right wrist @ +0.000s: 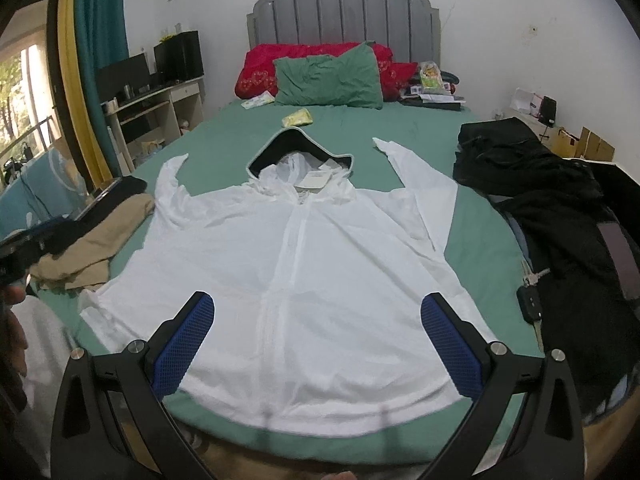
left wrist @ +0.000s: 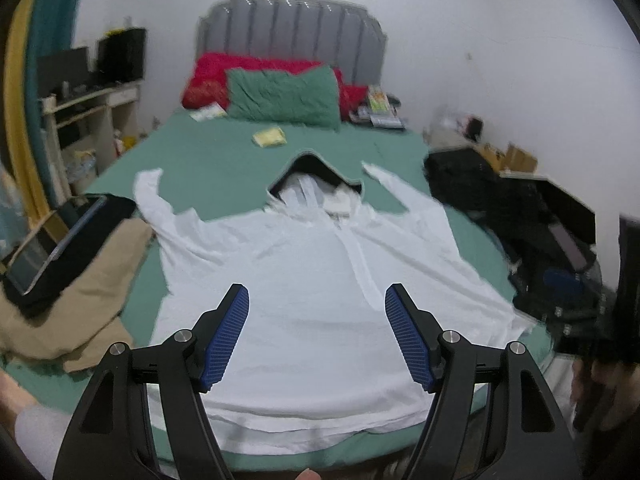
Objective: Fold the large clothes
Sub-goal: 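Grasp the jacket's sleeve cuff with the right gripper and lift it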
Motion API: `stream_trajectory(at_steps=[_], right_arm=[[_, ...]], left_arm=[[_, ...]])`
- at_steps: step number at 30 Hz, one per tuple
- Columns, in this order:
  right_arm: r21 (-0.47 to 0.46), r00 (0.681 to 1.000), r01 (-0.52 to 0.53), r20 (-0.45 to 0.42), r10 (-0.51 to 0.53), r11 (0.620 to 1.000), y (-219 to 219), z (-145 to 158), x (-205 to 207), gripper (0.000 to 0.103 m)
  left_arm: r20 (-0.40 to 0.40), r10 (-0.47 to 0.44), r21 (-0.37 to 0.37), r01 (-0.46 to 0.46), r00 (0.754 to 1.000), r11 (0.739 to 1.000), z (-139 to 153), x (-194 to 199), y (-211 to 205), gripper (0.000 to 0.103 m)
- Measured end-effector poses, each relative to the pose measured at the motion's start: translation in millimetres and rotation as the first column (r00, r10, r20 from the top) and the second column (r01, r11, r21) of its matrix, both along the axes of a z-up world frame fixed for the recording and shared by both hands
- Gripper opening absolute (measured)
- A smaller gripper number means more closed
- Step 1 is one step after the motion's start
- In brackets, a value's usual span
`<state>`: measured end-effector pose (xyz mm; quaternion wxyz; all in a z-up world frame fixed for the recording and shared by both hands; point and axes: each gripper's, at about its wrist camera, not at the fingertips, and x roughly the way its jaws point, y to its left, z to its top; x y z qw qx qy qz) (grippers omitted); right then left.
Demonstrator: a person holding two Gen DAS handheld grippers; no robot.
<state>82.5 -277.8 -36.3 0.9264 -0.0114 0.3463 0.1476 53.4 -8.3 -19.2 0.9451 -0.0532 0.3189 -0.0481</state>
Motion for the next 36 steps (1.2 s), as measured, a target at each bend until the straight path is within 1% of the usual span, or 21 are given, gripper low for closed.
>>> stream_trajectory(at_steps=[3,4,6,8,10,12,14,16,18,20,21,23,26,27,28,29,30,31,32,33,36], right_arm=[[0.009,1.0,-0.006,-0.023,0.007,1.0,-11.7,-7.5,31.9,0.102],[0.009,1.0,-0.006,-0.03,0.007,1.0,-15.1,-10.1,44.1,0.102],[0.0,0.999,-0.001,-0.036,0.001,1.0,-23.8,-13.9,70.2,0.102],[-0.012,0.999,-0.001,-0.048,0.0,1.0,-30.2,-18.9,98.7,0.098],[-0.039,0.998,-0.005,-0.063,0.002,0.999,-34.4,-26.4,132.4,0.087],[-0.042,0.996,-0.011,-0.092,0.007,0.999,-38.6,-34.6,165.8,0.084],[-0.048,0.993,-0.019,-0.116,0.013,0.999,-40.8,-43.3,200.6,0.081],[-0.084,0.992,-0.041,-0.126,0.03,0.996,-38.8,-53.6,236.2,0.074],[-0.097,0.989,-0.055,-0.143,0.04,0.994,-38.1,-65.0,274.1,0.069],[-0.109,0.986,-0.056,-0.164,0.038,0.992,-36.3,-77.1,311.1,0.069],[-0.131,0.986,-0.045,-0.167,0.023,0.99,-34.2,-83.0,330.3,0.069],[-0.156,0.984,-0.037,-0.177,0.009,0.987,-31.4,-95.9,364.1,0.069],[-0.161,0.975,-0.022,-0.22,-0.014,0.987,-32.0,-122.3,410.2,0.069],[-0.16,0.969,-0.024,-0.245,-0.016,0.987,-31.9,-134.2,426.6,0.064],[-0.163,0.964,-0.025,-0.264,-0.019,0.986,-32.0,-142.0,437.3,0.051],[-0.175,0.958,-0.03,-0.285,-0.021,0.984,-31.8,-152.1,449.8,0.044],[-0.167,0.961,-0.033,-0.278,-0.015,0.985,-32.8,-154.6,455.2,0.041],[-0.158,0.964,-0.037,-0.265,-0.006,0.987,-32.9,-152.6,458.5,0.025],[-0.161,0.963,-0.05,-0.268,0.005,0.986,-32.4,-150.4,459.5,0.012],[-0.154,0.964,-0.063,-0.264,0.021,0.986,-32.4,-145.3,457.1,0.002],[-0.118,0.962,-0.12,-0.258,0.086,0.986,-31.5,-123.0,428.0,0.002]], left_arm=[[-0.047,-0.052,-0.034,0.051,0.998,0.998,-16.2,29.3,2.7,0.075],[-0.062,-0.066,-0.055,0.062,0.996,0.997,-22.0,41.6,3.2,0.077],[-0.089,-0.085,-0.096,0.076,0.992,0.992,-36.6,66.5,8.3,0.079],[-0.113,-0.083,-0.111,0.07,0.99,0.991,-48.9,90.2,11.7,0.079],[-0.148,-0.088,-0.121,0.07,0.985,0.99,-63.2,118.6,18.2,0.079],[-0.19,-0.088,-0.094,0.072,0.978,0.993,-73.8,146.0,22.3,0.079],[-0.217,-0.067,-0.067,0.053,0.974,0.996,-82.1,168.6,28.5,0.079],[-0.207,-0.037,-0.067,0.024,0.978,0.998,-90.2,193.9,39.7,0.079],[-0.2,-0.037,-0.073,0.022,0.979,0.997,-98.0,216.7,50.1,0.079],[-0.199,-0.039,-0.089,0.021,0.979,0.996,-107.8,238.4,60.5,0.079],[-0.196,-0.03,-0.09,0.013,0.98,0.996,-111.8,245.6,64.8,0.079],[-0.205,0.011,-0.07,-0.026,0.979,0.997,-123.6,259.3,74.7,0.079],[-0.229,0.064,-0.054,-0.079,0.971,0.995,-140.5,265.2,91.9,0.079],[-0.239,0.093,-0.047,-0.107,0.966,0.993,-145.7,266.1,99.1,0.079],[-0.243,0.11,-0.036,-0.123,0.964,0.992,-147.9,266.6,102.0,0.079],[-0.244,0.128,-0.021,-0.137,0.961,0.99,-149.3,267.0,104.5,0.079],[-0.246,0.142,-0.009,-0.149,0.959,0.989,-149.5,267.7,106.7,0.079],[-0.245,0.142,-0.01,-0.149,0.959,0.989,-149.1,268.0,108.3,0.079],[-0.243,0.136,-0.014,-0.143,0.96,0.99,-147.6,268.3,108.3,0.079],[-0.239,0.133,-0.014,-0.141,0.962,0.99,-145.9,267.7,108.1,0.079],[-0.229,0.114,-0.032,-0.124,0.967,0.992,-138.3,263.7,105.0,0.079]])
